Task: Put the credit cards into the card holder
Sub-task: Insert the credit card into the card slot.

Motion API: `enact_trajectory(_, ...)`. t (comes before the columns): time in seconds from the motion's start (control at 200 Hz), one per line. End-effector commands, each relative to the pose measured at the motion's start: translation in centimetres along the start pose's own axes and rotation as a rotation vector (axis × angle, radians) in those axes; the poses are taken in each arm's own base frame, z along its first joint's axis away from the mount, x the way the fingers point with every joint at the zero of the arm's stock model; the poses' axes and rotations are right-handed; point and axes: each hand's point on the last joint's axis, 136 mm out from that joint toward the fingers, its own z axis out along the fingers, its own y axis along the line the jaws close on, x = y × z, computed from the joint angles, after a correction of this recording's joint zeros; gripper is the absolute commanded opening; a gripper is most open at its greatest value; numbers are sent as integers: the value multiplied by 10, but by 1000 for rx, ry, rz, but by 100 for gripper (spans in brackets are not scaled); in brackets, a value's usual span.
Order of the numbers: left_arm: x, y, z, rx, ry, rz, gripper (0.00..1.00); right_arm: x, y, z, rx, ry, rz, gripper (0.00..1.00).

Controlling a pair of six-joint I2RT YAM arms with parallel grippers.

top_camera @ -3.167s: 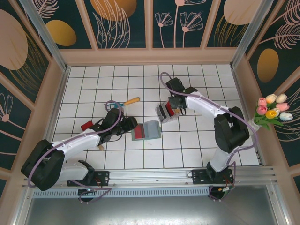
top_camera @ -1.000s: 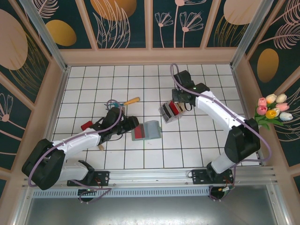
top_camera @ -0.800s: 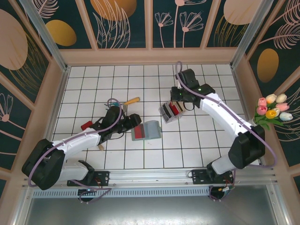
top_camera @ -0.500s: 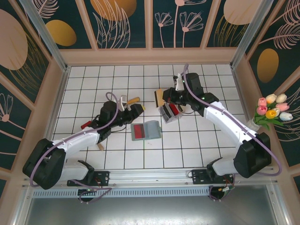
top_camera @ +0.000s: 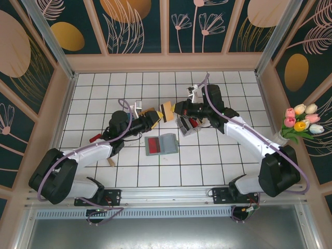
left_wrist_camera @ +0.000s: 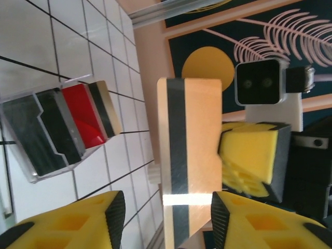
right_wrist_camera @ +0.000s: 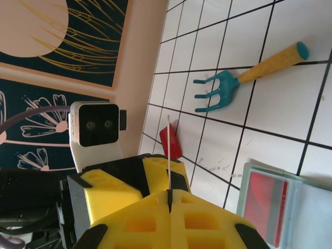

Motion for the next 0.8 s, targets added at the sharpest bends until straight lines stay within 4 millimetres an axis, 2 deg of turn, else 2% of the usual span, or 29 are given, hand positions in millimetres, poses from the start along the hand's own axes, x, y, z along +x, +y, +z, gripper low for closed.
enact_trajectory(0.0,-8,-31,1,116,-4,34,44,0,13,-1,-69,5,-9,0)
enact_trajectory(0.17,-8,-29,2,112,-4,31,26,3,7,1,-62,13,1,0)
enact_trajectory(0.26,-8,-25,1,95,-11,30,13,5,0,3,-43,13,11,0)
enact_trajectory(0.355,-6,-17,-2,64,-15,30,6,9,-13,3,4,12,20,0)
enact_trajectory(0.385,-5,-13,-3,45,-18,30,5,10,-21,3,34,6,22,4)
enact_trajectory(0.445,-3,5,-8,-30,-27,34,4,16,-43,3,126,0,37,15)
enact_trajectory(0.505,2,34,-16,-152,-34,37,3,27,-67,3,223,-3,37,23)
enact_trajectory(0.626,15,87,-43,-342,-71,14,3,55,-114,5,414,11,27,28)
enact_trajectory(0.706,26,103,-52,-369,-75,-10,2,70,-133,9,480,28,25,29)
enact_trajectory(0.796,36,112,-53,-399,-67,-6,1,80,-147,11,544,21,14,30)
